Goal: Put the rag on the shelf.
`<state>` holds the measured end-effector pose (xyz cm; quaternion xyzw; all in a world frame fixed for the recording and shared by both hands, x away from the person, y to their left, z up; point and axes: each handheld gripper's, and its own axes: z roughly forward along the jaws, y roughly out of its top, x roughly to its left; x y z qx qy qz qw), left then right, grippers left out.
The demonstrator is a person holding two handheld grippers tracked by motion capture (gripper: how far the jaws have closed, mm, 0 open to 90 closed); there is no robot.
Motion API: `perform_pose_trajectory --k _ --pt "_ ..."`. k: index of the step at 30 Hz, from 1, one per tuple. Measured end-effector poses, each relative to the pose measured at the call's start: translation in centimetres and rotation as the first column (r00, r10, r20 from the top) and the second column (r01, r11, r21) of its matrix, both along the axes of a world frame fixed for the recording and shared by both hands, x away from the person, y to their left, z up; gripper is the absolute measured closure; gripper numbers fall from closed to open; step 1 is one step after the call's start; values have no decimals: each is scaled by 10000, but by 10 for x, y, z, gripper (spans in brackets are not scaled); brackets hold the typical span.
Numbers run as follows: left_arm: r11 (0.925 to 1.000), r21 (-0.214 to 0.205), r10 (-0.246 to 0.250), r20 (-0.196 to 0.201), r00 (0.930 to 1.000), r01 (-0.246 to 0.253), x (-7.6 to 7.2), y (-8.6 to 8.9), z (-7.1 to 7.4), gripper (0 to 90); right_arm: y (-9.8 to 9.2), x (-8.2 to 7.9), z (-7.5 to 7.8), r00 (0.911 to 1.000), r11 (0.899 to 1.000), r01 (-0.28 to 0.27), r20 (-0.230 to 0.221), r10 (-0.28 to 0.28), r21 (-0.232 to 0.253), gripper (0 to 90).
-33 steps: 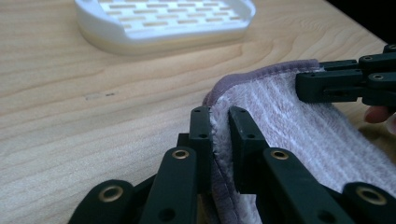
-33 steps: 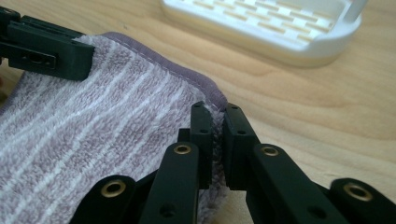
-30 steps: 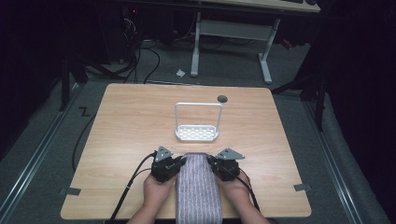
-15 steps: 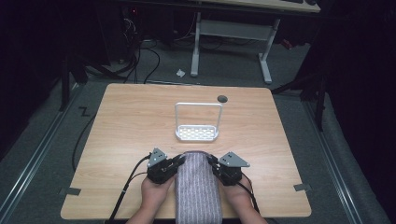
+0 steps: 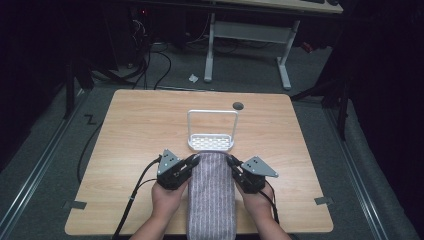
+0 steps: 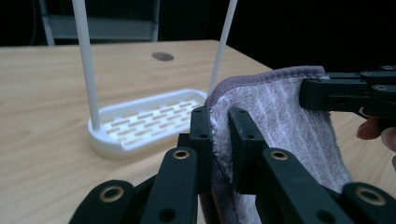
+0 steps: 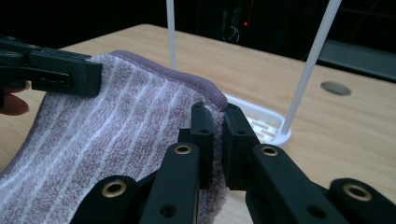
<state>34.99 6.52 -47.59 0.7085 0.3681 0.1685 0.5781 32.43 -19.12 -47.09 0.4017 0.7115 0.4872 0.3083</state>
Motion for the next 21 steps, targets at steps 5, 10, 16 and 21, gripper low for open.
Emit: perform_pose_trajectory --k 5,10,16,21 --pt "9998 -187 -43 224 9997 47 -1 1 14 811 0 2 10 9997 9995 12 239 -19 307 849" --pt "9998 -184 -40 737 9973 54 -6 2 34 811 -1 3 25 9980 9980 -25 630 -15 626 849" --pt "9991 -392 -123 1337 9909 177 -13 0 58 810 -4 -2 49 9916 9974 -100 1296 6 719 849" --pt "9989 -418 -134 1773 9841 211 -16 -2 77 809 -5 -6 70 9842 9965 -123 1770 -26 830 849"
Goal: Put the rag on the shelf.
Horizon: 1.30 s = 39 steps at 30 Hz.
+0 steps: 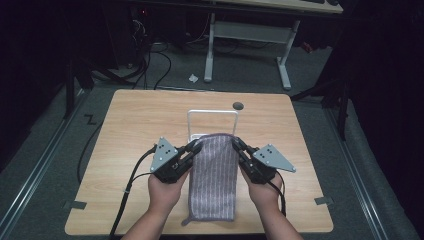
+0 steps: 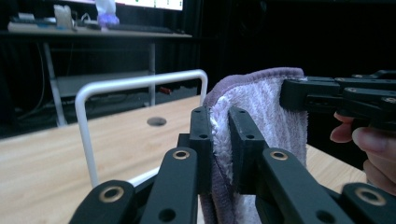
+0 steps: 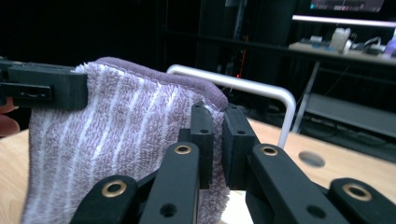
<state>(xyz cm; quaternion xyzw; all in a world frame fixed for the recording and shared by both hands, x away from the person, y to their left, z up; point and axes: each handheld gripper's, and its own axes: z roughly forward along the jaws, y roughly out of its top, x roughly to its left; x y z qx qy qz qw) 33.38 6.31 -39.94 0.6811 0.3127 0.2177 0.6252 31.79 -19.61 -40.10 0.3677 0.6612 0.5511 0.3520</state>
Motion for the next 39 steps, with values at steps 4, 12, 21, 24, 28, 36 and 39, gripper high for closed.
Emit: perform_pose_trajectory --k 4,12,21,24,28,36,39 --pt "9999 -99 -26 237 9997 28 2 0 12 809 0 0 17 9995 10000 -14 328 11 83 849" --pt "9999 -94 -85 752 9971 92 8 -1 33 809 0 2 40 9967 9999 25 806 -33 101 849" --pt "9996 284 42 1466 9892 -84 22 -6 55 807 -3 11 55 9957 9996 58 926 -82 266 848" --pt "9989 458 34 1598 9871 -109 28 -8 61 807 -5 16 61 9951 9996 165 968 -185 211 849" --pt "9976 682 -5 1551 9879 -102 36 -12 67 807 -9 22 69 9943 9993 311 1012 -333 226 851" --pt "9928 1173 33 1677 9858 -233 57 -22 73 806 -16 39 79 9916 9973 711 1066 -726 177 853" --pt "9901 1360 97 1804 9835 -347 67 -24 75 805 -16 54 79 9917 9963 827 967 -845 222 853"
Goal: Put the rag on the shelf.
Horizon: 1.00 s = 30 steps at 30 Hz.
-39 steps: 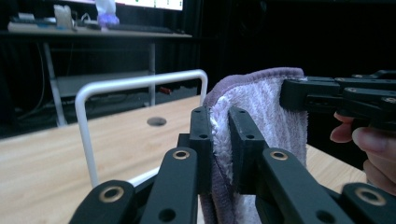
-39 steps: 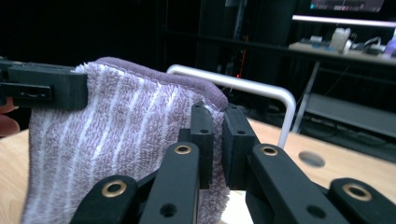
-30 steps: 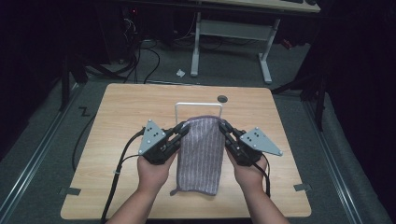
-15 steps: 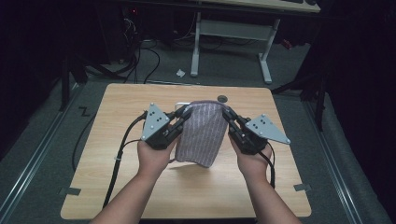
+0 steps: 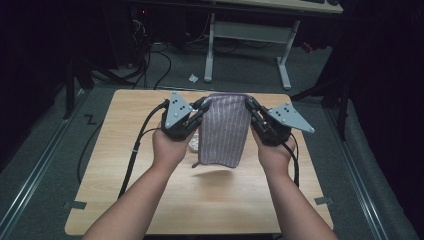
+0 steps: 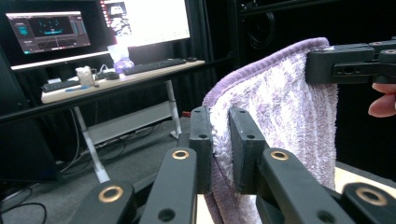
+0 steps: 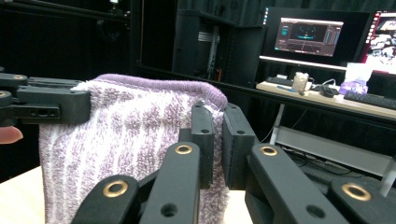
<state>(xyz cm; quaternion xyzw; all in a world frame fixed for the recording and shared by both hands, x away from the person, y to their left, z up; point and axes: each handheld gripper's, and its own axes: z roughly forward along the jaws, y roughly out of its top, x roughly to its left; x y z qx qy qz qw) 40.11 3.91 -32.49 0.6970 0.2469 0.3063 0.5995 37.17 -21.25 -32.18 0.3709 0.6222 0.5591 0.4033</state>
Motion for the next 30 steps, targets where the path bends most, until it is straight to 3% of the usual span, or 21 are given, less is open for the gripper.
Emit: perform_pose_trajectory --k 6,9,17,27,30 --pt "9993 55 368 24 9993 -368 26 1 -1 801 4 25 -1 10000 9996 -40 -71 42 276 853" --pt "9953 227 940 -131 9955 -937 41 -1 -1 799 8 37 0 9999 9993 -107 -75 110 357 853" --pt "9922 294 1218 -364 9919 -1208 68 0 7 800 12 74 6 9991 9954 -128 -383 165 950 852" --pt "9881 325 1522 -733 9856 -1502 99 5 13 799 19 102 9 9976 9977 -125 -665 170 662 851" --pt "9849 567 1680 -807 9825 -1637 109 3 10 798 19 110 10 9960 9976 -140 -876 199 673 850"
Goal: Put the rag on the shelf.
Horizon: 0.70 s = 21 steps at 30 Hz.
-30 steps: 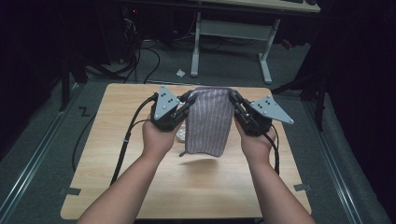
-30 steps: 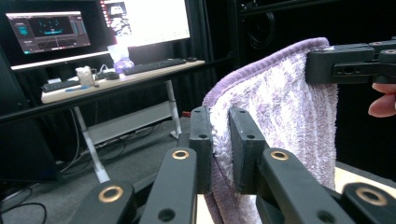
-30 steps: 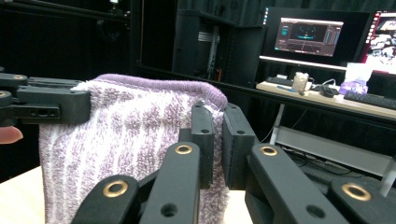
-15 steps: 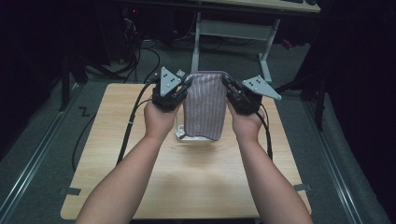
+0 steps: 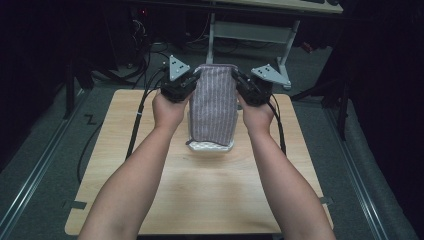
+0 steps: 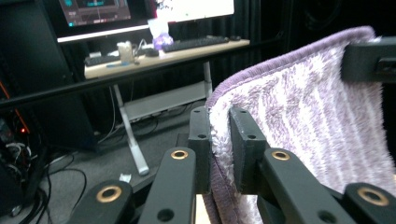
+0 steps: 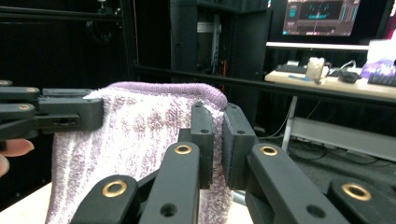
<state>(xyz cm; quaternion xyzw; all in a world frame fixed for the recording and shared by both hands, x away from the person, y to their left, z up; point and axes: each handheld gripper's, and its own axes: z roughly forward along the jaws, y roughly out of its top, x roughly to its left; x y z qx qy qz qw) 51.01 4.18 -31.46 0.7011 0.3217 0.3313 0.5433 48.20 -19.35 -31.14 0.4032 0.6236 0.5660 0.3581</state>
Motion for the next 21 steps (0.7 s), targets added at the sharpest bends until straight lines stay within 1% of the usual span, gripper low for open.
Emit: perform_pose_trajectory --k 3,4,5,6,7,8,9,12,13,14,15,16,17,18,19,20,21 --pt "9998 173 65 -195 9998 -62 10 -2 -2 795 1 9 -2 9999 9996 107 -53 -109 -252 849" --pt "9999 112 60 -245 9997 -57 13 -2 -3 790 1 17 -5 9997 9994 165 -192 -171 -300 848" --pt "10000 -48 66 -476 9988 -68 16 -3 -5 790 1 17 -5 9997 9994 165 -192 -171 -300 848" --pt "9998 -155 96 -671 9977 -106 20 -2 -6 787 0 22 -7 9994 9995 159 -295 -167 -274 846" --pt "9998 -132 146 -880 9960 -158 24 -2 -8 785 0 26 -9 9990 9997 144 -423 -151 -175 844" --pt "9997 -19 250 -1029 9944 -253 27 -1 -11 779 2 34 -15 9976 9993 111 -686 -135 -352 842" --pt "9996 74 288 -1134 9931 -281 30 -1 -14 779 2 34 -15 9976 9993 111 -686 -135 -352 842" --pt "9991 55 434 -1618 9859 -431 36 1 -23 762 6 42 -23 9955 9974 120 -930 -186 -712 839" --pt "9989 40 475 -1687 9845 -475 37 1 -26 756 7 46 -27 9937 9965 11 -1120 -105 -838 840" --pt "9989 92 479 -1783 9828 -470 38 1 -29 756 7 46 -27 9937 9965 11 -1120 -105 -838 840" --pt "9988 162 485 -1817 9822 -464 39 1 -33 752 8 48 -29 9929 9953 38 -1179 -154 -972 840" --pt "9987 216 489 -1903 9805 -456 40 1 -37 735 9 52 -33 9907 9933 58 -1344 -214 -1154 834" --pt "9989 151 466 -2037 9779 -445 42 2 -39 713 9 53 -35 9894 9925 98 -1423 -273 -1220 822" --pt "9989 24 454 -2192 9746 -460 43 2 -40 713 9 53 -35 9894 9925 98 -1423 -273 -1220 822" --pt "9987 -152 442 -2358 9708 -491 45 4 -41 619 8 54 -36 9871 9925 137 -1564 -329 -1218 717" --pt "9978 -431 384 -2584 9653 -512 45 6 -41 586 7 55 -36 9856 9929 167 -1650 -361 -1175 668" --pt "9976 -469 369 -2621 9643 -509 44 7 -42 566 6 55 -36 9839 9927 237 -1730 -441 -1180 652"
